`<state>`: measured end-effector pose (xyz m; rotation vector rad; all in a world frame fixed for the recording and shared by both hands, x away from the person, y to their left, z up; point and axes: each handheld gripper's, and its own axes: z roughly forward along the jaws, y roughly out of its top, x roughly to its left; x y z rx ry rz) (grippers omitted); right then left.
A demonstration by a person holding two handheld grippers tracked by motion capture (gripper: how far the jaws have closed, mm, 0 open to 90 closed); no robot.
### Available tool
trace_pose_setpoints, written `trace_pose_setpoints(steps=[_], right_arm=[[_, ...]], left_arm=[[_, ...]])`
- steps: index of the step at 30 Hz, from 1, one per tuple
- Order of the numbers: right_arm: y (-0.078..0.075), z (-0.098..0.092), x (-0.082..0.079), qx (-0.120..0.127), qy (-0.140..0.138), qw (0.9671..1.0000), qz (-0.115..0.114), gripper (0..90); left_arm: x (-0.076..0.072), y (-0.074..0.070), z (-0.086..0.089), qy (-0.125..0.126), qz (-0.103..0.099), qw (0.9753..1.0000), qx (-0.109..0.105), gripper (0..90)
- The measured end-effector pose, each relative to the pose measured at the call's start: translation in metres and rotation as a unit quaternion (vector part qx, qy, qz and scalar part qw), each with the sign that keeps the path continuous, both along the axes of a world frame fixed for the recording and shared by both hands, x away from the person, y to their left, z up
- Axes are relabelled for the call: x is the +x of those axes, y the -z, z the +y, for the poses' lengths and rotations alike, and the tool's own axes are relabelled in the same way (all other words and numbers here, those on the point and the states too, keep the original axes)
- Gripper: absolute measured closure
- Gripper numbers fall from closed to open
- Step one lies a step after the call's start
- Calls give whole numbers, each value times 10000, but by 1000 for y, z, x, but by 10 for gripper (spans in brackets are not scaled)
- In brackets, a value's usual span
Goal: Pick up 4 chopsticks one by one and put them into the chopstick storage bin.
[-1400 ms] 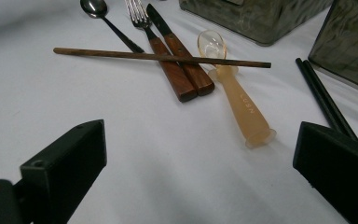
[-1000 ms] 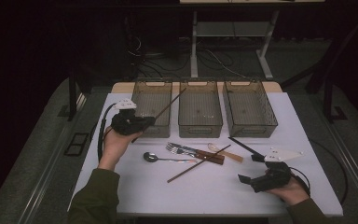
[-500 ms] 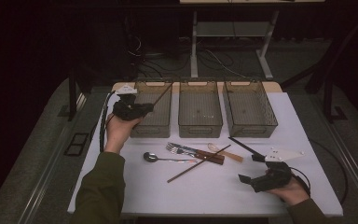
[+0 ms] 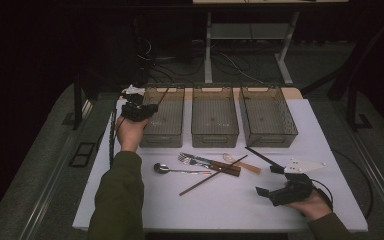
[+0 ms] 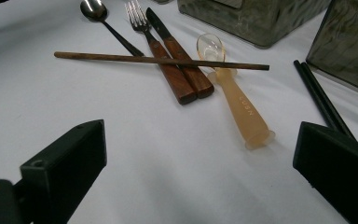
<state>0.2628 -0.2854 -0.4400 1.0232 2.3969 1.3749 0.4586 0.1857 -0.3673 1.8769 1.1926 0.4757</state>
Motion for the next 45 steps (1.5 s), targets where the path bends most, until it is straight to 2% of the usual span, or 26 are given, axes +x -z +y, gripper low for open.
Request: trace_pose_setpoints(steps=[5,14,20,30,33,36,41,45], right_arm=[[0,-1,0,26,-2,10000,-3,24],[0,-1,0,21,5,10000,11,24],[0,-1,0,17,2,10000,9,24],[0,-1,0,21,-3,10000,8,25],[0,-1,0,24,2,10000,13,24],[0,-1,0,21,-3,10000,14,24],[0,-1,0,20,-4,10000,3,24],[0,-1,0,19,4,10000,7,24]], left_arm=[[5,8,2,-75,125,9998,163,839],[8,17,0,2,332,9988,357,836],[8,19,-2,35,360,9987,348,835],[10,23,-4,15,540,9977,417,830],[10,24,-4,19,542,9974,474,774],[10,24,-4,57,513,9978,420,709],[8,20,-4,187,400,9985,333,663],[6,15,-1,335,325,9989,78,600]])
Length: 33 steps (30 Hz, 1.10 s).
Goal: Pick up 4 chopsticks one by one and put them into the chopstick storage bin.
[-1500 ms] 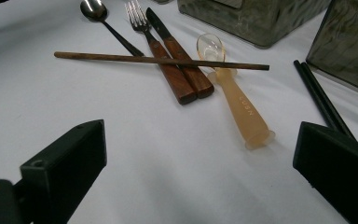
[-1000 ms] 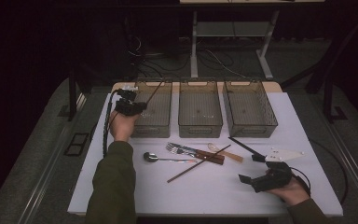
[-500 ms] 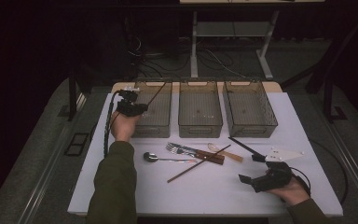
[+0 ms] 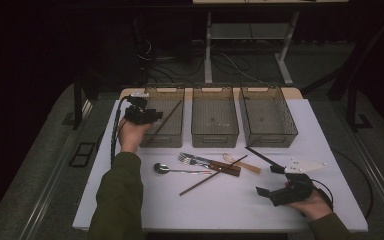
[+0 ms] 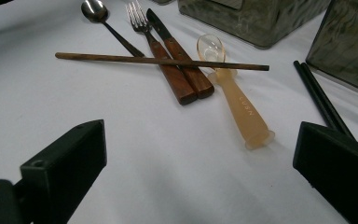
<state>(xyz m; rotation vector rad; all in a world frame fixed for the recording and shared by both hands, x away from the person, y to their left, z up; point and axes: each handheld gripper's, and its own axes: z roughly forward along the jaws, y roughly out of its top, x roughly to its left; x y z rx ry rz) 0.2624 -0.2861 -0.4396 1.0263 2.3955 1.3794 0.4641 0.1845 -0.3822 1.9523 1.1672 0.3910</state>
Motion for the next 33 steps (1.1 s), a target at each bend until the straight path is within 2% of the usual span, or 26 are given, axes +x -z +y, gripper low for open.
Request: trace_pose_setpoints(steps=[5,11,17,22,24,28,33], right_arm=[[0,0,0,-5,1,10000,-10,24],[0,0,0,-9,6,10000,-12,24],[0,0,0,2,24,10000,-12,24],[1,-5,2,105,17,9999,-56,24],[2,-9,4,151,64,9999,-29,24],[4,-9,7,188,32,9998,-6,24],[4,-7,6,195,9,9998,-4,24]], left_arm=[[-5,-5,3,291,-34,9991,-292,527],[-15,-12,5,676,-154,9972,-278,472],[-30,-20,-2,953,-257,9948,-252,420],[-45,-24,-13,1237,-358,9913,-257,373],[-51,-25,-18,1403,-417,9889,-260,355],[-62,-25,-30,1657,-383,9852,-198,309],[-77,-23,-44,1860,-439,9813,-234,277]])
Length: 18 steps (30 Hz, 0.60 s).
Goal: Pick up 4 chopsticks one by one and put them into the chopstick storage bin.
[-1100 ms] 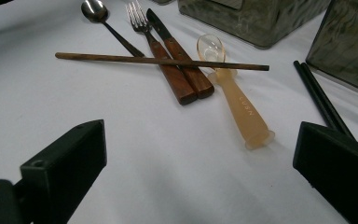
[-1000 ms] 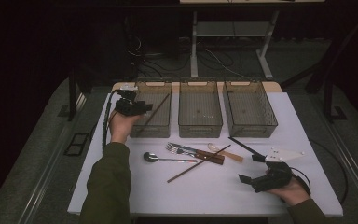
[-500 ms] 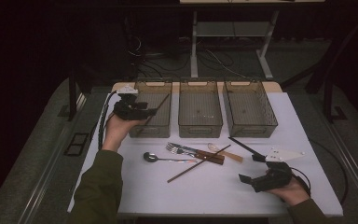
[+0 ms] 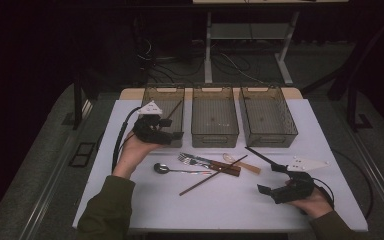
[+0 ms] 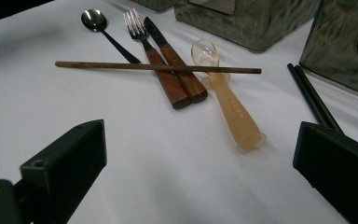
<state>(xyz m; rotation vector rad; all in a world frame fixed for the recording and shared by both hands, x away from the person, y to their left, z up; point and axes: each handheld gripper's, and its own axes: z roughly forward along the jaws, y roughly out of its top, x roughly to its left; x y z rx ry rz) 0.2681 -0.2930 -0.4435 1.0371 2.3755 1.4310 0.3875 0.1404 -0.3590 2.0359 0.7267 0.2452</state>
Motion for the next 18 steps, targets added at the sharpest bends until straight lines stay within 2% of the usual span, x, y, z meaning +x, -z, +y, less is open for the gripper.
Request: trace_pose_setpoints(steps=[2,8,12,13,18], right_arm=[[0,0,0,50,-30,10000,3,24],[-1,3,-2,-26,93,9999,-107,25],[-2,5,-3,-35,88,9999,-124,24],[-2,5,-4,-62,63,9997,-206,24],[-6,5,-5,-76,102,9996,-254,24]], left_arm=[[-5,1,-5,45,2,10000,46,272],[-21,11,-17,123,16,9999,-56,265],[-30,16,-25,211,7,9998,45,259],[-33,16,-26,251,-8,9997,58,259],[-44,19,-30,359,-58,9993,46,241]])
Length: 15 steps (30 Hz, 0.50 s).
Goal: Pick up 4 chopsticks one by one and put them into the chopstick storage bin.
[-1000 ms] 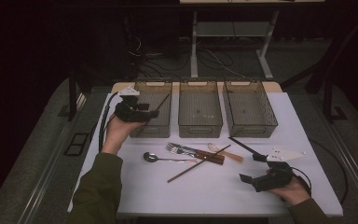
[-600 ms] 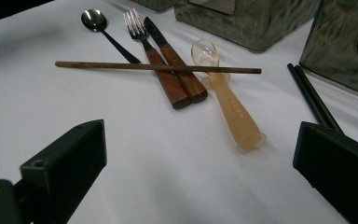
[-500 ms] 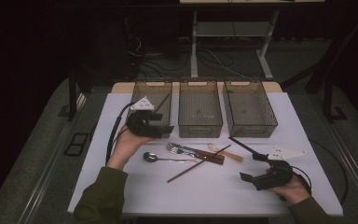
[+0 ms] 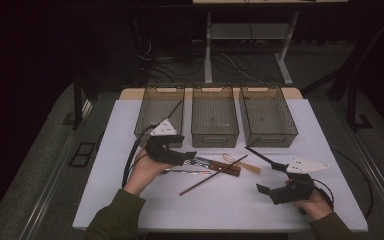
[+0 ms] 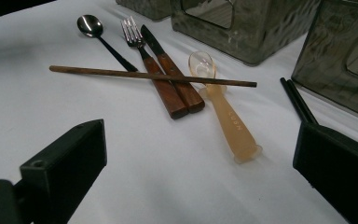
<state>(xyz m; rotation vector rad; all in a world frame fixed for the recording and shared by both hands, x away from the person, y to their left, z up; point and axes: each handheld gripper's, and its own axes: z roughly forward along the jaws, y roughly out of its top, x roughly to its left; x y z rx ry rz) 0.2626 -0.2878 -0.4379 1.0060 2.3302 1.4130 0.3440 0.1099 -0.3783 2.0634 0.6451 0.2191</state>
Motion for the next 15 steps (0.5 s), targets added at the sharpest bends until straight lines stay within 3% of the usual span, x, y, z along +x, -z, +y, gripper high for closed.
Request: trace_pose_setpoints(steps=[7,15], right_arm=[[0,-1,1,4,96,10000,17,25],[0,0,0,7,67,10000,4,24]], left_arm=[[-11,7,-7,87,-14,9999,-127,172],[-23,20,-14,240,26,9997,-31,175]])
